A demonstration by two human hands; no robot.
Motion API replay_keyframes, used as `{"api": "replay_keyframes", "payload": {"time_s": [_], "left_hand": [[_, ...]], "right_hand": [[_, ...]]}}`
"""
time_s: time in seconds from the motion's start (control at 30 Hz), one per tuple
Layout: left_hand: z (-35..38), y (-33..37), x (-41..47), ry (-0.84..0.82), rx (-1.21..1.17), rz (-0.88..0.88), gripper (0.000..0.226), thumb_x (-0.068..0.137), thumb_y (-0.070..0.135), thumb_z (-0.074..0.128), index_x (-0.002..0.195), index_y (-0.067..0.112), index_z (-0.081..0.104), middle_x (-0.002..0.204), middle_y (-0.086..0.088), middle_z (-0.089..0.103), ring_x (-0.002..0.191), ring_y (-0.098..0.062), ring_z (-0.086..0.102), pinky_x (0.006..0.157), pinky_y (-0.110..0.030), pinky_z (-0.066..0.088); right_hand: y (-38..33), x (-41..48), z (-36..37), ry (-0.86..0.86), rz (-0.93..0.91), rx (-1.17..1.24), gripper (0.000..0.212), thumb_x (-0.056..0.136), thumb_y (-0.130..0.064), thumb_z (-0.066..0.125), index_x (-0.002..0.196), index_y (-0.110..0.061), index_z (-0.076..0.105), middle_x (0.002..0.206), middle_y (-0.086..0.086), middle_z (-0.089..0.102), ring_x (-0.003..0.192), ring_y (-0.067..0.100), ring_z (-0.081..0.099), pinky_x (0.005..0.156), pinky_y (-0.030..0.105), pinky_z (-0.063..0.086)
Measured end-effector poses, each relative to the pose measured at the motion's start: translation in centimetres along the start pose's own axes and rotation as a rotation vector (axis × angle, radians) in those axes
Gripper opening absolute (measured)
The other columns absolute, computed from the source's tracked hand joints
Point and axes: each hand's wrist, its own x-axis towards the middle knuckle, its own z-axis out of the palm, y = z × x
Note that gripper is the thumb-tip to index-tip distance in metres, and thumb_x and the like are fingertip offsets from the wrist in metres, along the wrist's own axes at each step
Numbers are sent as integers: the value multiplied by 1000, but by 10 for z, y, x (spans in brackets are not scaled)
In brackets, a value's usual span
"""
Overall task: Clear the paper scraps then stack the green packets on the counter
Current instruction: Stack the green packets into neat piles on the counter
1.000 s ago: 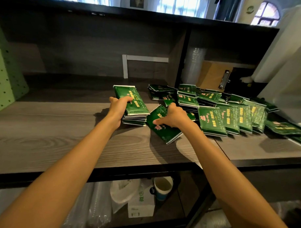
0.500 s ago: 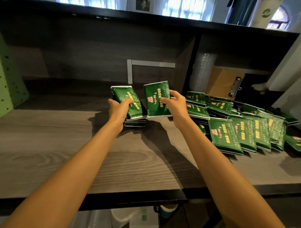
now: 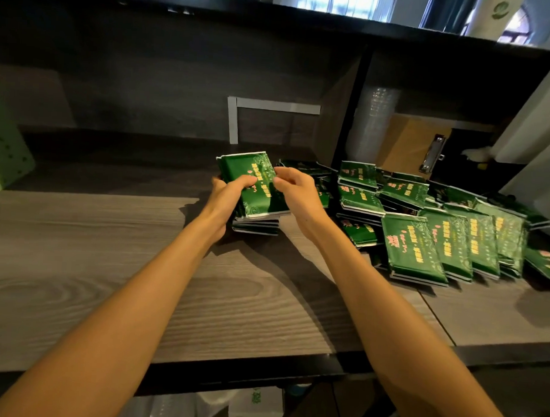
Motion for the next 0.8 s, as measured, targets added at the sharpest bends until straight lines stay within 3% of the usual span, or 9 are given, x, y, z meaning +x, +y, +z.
{"api": "replay_keyframes", "payload": {"time_s": [0.07, 0.13, 0.23, 0.33, 0.5, 0.57, 0.6, 0.67, 0.8], "left_hand": [[-2, 0, 0, -14, -24, -36, 43, 86, 23, 63, 116, 13, 33, 110, -9, 59, 90, -19, 63, 73, -31, 53], [-3, 2, -1, -14, -22, -38, 41, 86, 22, 62, 115, 13, 34, 103, -6, 59, 85, -17, 62, 65, -29, 51], [-6, 4, -2, -11, -33, -48, 40, 86, 21, 62, 115, 13, 35, 100, -6, 59, 81, -17, 62, 59, -28, 49], [-11, 7, -3, 2, -33, -65, 40, 85, 21, 62, 114, 13, 36, 102, -8, 59, 81, -18, 63, 59, -29, 49], [-17, 11, -3, 36, -30, -84, 39, 86, 21, 61, 115, 14, 36, 94, -5, 59, 76, -17, 62, 55, -28, 47], [-20, 12, -3, 49, -35, -101, 40, 85, 22, 62, 116, 13, 37, 93, -5, 59, 75, -17, 62, 54, -28, 46], [-21, 12, -2, 54, -38, -108, 41, 85, 22, 62, 116, 13, 37, 94, -6, 59, 76, -18, 62, 54, -29, 46], [-24, 12, -1, 64, -46, -111, 42, 85, 22, 63, 117, 13, 38, 98, -7, 60, 78, -19, 62, 55, -29, 47], [-28, 11, -1, 88, -70, -105, 46, 83, 21, 63, 121, 11, 39, 105, -10, 61, 79, -19, 63, 56, -29, 48]], "right_hand": [[4, 4, -10, 107, 5, -154, 35, 95, -4, 45, 129, -3, 53, 128, 11, 57, 117, 21, 53, 95, 25, 42], [12, 5, -23, 153, -21, -493, 37, 94, -5, 44, 130, -1, 51, 132, 15, 52, 122, 28, 48, 98, 32, 37], [26, 2, -30, 33, 24, -911, 36, 93, -11, 47, 126, 3, 46, 133, 22, 44, 126, 37, 38, 97, 41, 36], [32, -1, -25, -70, 152, -1077, 45, 97, -20, 41, 137, 0, 33, 145, 26, 29, 138, 37, 22, 106, 47, 29], [25, -2, -22, -80, 42, -1084, 39, 95, -18, 42, 131, -4, 42, 129, 19, 52, 124, 37, 44, 112, 51, 15], [22, -5, -19, -70, -21, -1047, 35, 92, -17, 46, 123, -2, 52, 118, 19, 59, 115, 38, 51, 104, 46, 30], [20, -8, -17, -55, -60, -1000, 29, 90, -15, 48, 113, 0, 58, 109, 20, 62, 106, 39, 54, 92, 42, 40], [14, -13, -10, -29, -122, -889, 21, 86, -10, 50, 92, 5, 63, 92, 22, 65, 91, 39, 57, 71, 38, 45], [10, -17, -2, -12, -167, -736, 20, 89, -7, 52, 102, 2, 65, 104, 18, 66, 102, 33, 57, 80, 36, 44]]}}
